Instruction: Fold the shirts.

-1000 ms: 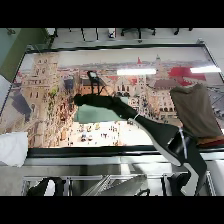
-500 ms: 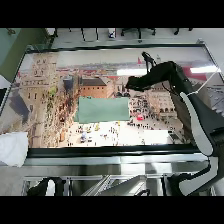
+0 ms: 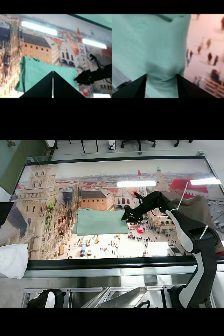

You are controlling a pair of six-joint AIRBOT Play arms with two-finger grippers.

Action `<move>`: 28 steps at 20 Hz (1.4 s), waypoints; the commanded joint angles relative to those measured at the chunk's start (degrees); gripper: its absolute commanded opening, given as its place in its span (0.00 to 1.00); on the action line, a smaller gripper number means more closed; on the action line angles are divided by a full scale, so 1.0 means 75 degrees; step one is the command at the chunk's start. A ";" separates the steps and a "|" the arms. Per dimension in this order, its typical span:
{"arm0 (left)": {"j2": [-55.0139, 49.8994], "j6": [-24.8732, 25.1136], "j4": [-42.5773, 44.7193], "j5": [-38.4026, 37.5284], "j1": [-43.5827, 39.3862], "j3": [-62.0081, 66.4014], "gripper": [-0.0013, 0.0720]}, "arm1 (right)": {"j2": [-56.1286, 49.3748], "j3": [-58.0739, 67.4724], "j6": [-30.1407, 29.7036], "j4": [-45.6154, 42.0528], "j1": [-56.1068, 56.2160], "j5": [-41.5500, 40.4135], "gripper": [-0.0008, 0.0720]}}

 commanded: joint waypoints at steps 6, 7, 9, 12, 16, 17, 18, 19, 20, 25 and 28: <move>-0.0047 0.0006 0.0000 0.0096 0.0009 -0.0006 0.04 | -0.0184 0.0087 -0.0189 0.0192 0.0376 0.0458 0.58; -0.0047 0.0032 0.0003 0.0125 0.0009 -0.0006 0.04 | -0.0122 0.0087 -0.0195 0.0192 0.0321 0.0356 0.76; -0.0047 0.0143 0.0003 0.0163 0.0009 -0.0006 0.04 | 0.0085 0.0087 -0.0315 0.0163 0.0134 0.0012 0.76; -0.0050 0.0169 0.0006 0.0125 0.0009 -0.0006 0.04 | 0.0259 0.0085 -0.0356 0.0105 -0.0143 -0.0143 0.94; -0.0050 0.0213 0.0003 0.0079 0.0009 -0.0006 0.04 | -0.0041 0.0085 -0.0353 0.0195 -0.0029 0.0044 0.97; -0.0050 0.0213 0.0003 0.0064 0.0009 -0.0003 0.04 | -0.0128 0.0085 -0.0353 0.0195 0.0067 0.0099 0.97; -0.0050 0.0213 0.0003 0.0070 0.0009 -0.0006 0.04 | -0.0210 0.0085 -0.0350 0.0201 0.0181 0.0140 0.97; -0.0050 0.0216 0.0003 0.0070 0.0009 -0.0006 0.04 | -0.0268 0.0085 -0.0329 0.0219 0.0309 0.0242 0.97; -0.0050 0.0216 0.0003 0.0070 0.0009 -0.0006 0.04 | -0.0315 0.0085 -0.0329 0.0286 0.0428 0.0361 0.97; -0.0050 0.0216 0.0003 0.0073 0.0009 -0.0006 0.04 | -0.0326 0.0087 -0.0332 0.0673 0.0970 0.1262 0.47; -0.0050 0.0219 0.0006 0.0085 0.0009 -0.0006 0.04 | -0.0291 0.0184 -0.0417 0.0921 0.1008 0.1419 0.04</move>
